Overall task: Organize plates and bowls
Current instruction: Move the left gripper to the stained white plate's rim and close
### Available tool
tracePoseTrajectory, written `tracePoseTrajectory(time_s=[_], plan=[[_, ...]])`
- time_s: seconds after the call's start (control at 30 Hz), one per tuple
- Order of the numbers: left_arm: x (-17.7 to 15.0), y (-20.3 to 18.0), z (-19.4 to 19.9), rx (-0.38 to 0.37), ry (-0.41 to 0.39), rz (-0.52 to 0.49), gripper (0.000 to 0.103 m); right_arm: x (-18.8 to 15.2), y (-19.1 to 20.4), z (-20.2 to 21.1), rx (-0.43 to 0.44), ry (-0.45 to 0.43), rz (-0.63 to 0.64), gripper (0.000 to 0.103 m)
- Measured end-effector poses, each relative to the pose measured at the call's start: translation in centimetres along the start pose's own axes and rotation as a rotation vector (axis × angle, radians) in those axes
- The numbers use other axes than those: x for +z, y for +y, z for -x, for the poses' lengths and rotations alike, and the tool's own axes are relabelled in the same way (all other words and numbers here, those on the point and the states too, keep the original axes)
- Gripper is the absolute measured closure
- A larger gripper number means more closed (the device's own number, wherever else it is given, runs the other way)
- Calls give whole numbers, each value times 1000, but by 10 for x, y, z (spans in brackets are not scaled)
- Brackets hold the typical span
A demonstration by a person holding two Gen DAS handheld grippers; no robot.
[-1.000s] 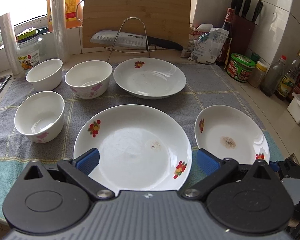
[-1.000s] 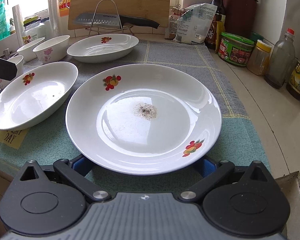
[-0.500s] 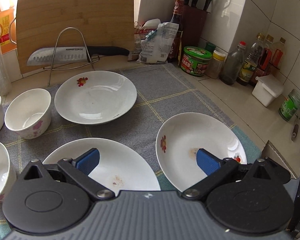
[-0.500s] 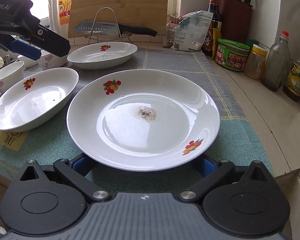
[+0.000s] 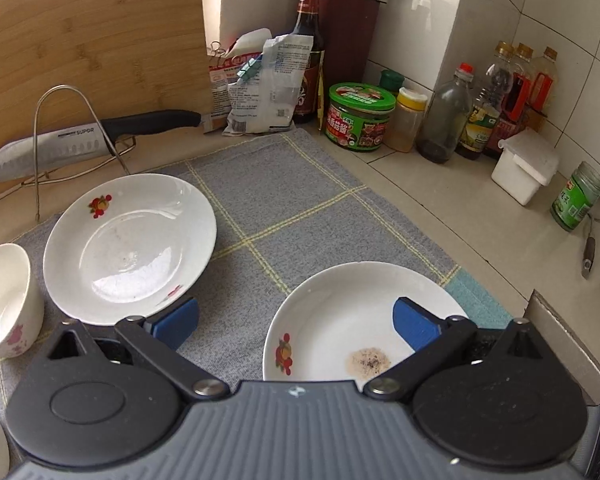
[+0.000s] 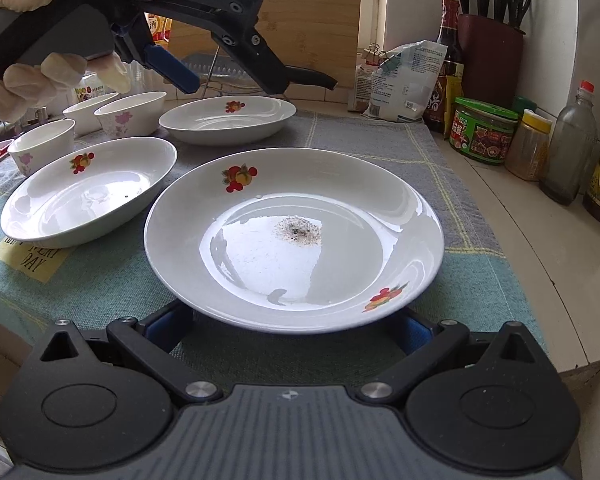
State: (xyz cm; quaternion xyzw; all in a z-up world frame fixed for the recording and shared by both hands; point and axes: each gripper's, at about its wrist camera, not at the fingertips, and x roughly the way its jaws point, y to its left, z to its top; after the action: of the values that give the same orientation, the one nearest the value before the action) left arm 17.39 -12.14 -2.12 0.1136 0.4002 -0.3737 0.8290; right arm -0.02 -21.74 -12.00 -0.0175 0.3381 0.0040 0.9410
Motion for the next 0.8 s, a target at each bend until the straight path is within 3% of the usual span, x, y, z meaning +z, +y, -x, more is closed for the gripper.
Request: tracePoseTrajectory(time_s=[0.1,0.3,0.63,0.8], plan=[[8,-1,-17,-38,62,-27,1,2,-1,0,8,15,5,0],[16,-10,-54,-112,159,-186,1,0,-1,1,13,4,12,0],[19,-9,-97,-246,322,-301,1,-2,3,3,-31,-7,-20,0],[17,-5,-108,-298,356,-310,1,-3,5,3,-47,-12,-32,0]])
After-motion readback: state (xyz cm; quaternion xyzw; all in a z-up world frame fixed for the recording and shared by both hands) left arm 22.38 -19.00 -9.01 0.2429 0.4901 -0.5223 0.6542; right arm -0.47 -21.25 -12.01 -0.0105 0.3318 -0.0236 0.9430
